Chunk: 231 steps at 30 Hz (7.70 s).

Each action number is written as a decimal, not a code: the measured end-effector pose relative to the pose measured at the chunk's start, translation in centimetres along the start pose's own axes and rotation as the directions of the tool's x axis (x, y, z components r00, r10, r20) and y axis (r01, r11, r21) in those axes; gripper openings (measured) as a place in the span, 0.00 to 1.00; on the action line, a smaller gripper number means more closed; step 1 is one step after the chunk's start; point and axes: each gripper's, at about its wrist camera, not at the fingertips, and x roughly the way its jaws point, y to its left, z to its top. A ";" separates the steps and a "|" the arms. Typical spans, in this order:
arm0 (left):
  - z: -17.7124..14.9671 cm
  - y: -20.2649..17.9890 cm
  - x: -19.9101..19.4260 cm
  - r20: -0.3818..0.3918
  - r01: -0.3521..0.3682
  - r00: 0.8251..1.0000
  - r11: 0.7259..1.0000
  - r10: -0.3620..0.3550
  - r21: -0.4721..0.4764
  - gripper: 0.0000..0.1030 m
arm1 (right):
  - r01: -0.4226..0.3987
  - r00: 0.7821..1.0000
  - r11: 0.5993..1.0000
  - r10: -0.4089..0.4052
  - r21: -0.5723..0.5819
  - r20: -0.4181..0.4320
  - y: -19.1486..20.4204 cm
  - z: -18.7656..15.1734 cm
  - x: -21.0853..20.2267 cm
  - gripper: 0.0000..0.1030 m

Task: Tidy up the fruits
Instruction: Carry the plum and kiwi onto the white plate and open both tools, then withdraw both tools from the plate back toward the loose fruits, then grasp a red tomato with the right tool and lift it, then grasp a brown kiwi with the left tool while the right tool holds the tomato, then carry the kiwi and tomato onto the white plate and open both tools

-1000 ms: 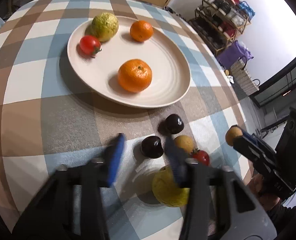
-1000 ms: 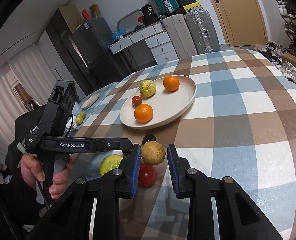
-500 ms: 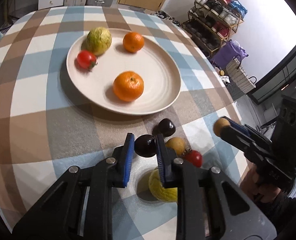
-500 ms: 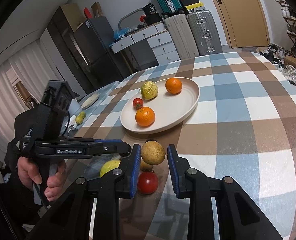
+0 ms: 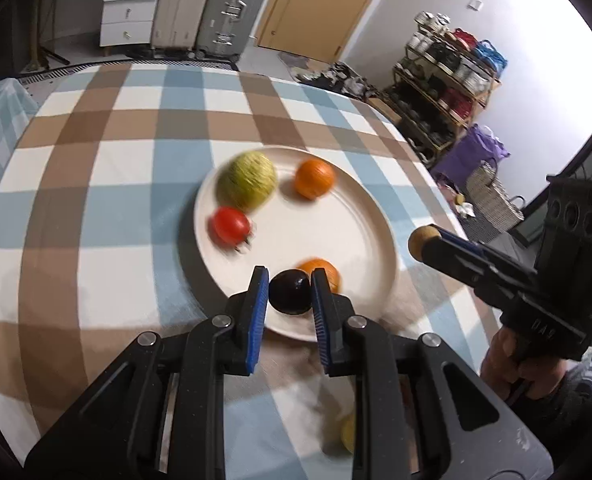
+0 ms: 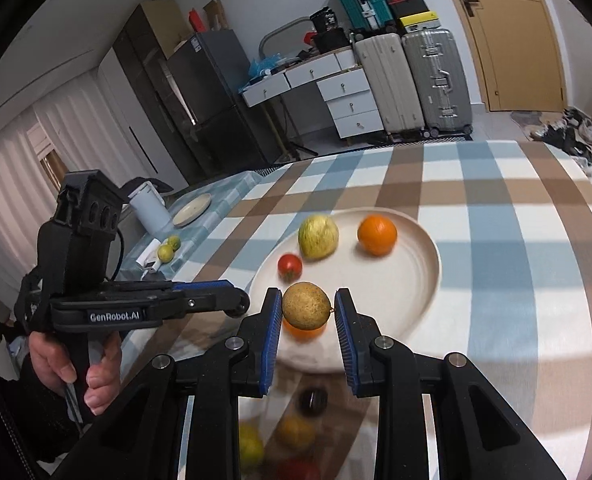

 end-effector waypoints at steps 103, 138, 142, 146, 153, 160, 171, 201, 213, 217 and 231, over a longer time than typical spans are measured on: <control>-14.9 -4.4 -6.3 0.189 -0.205 0.957 0.975 0.219 -0.091 0.99 | 0.034 0.999 0.991 -0.028 0.128 -0.044 1.2 -11.2 -4.8 0.99; -9.6 -6.5 -2.9 0.034 -0.056 0.998 0.998 0.056 0.001 0.99 | 0.060 0.996 0.994 -0.053 0.090 -0.077 -0.1 -10.6 -4.0 0.27; -8.6 -8.4 -1.2 -0.036 -0.048 0.998 0.997 0.050 0.063 0.99 | 0.062 0.998 0.991 -0.058 0.120 -0.039 -1.4 -10.1 -5.5 0.27; -7.6 -9.5 0.7 -0.107 -0.050 0.992 0.994 0.060 0.094 0.99 | 0.066 0.998 0.989 -0.066 0.134 -0.007 -2.3 -9.6 -6.5 0.27; -6.7 -10.2 3.3 -0.206 -0.061 0.974 0.989 0.089 0.138 0.96 | 0.069 0.997 0.989 -0.071 0.135 0.008 -3.4 -9.4 -7.2 0.27; -6.7 -10.3 5.1 -0.283 -0.038 0.956 0.989 0.078 0.143 0.76 | 0.049 0.998 0.988 -0.053 0.147 0.019 -4.2 -9.3 -7.0 0.27; -6.9 -11.0 6.6 -0.339 -0.014 0.938 0.985 0.073 0.174 0.45 | 0.015 1.000 0.990 -0.018 0.141 0.024 -4.0 -9.4 -6.6 0.27; -3.7 -8.9 0.8 -0.221 0.082 0.974 0.989 -0.053 0.123 0.24 | 0.020 1.000 0.991 -0.022 0.132 0.015 -3.4 -7.5 -5.5 0.27; -0.5 -3.0 -1.2 -0.081 0.021 0.997 0.999 -0.017 0.042 0.24 | 0.010 1.000 1.000 -0.010 0.022 0.028 -1.2 -1.3 -1.9 0.27; 0.0 -1.5 -0.9 -0.037 0.031 0.999 0.999 -0.030 0.018 0.24 | 0.004 1.000 1.000 -0.003 -0.010 0.026 -0.5 0.5 -0.5 0.27; 0.8 -1.0 3.3 -0.011 0.026 1.000 0.998 -0.025 0.065 0.24 | -0.031 0.994 0.998 0.037 0.062 -0.099 -1.8 3.4 7.4 0.27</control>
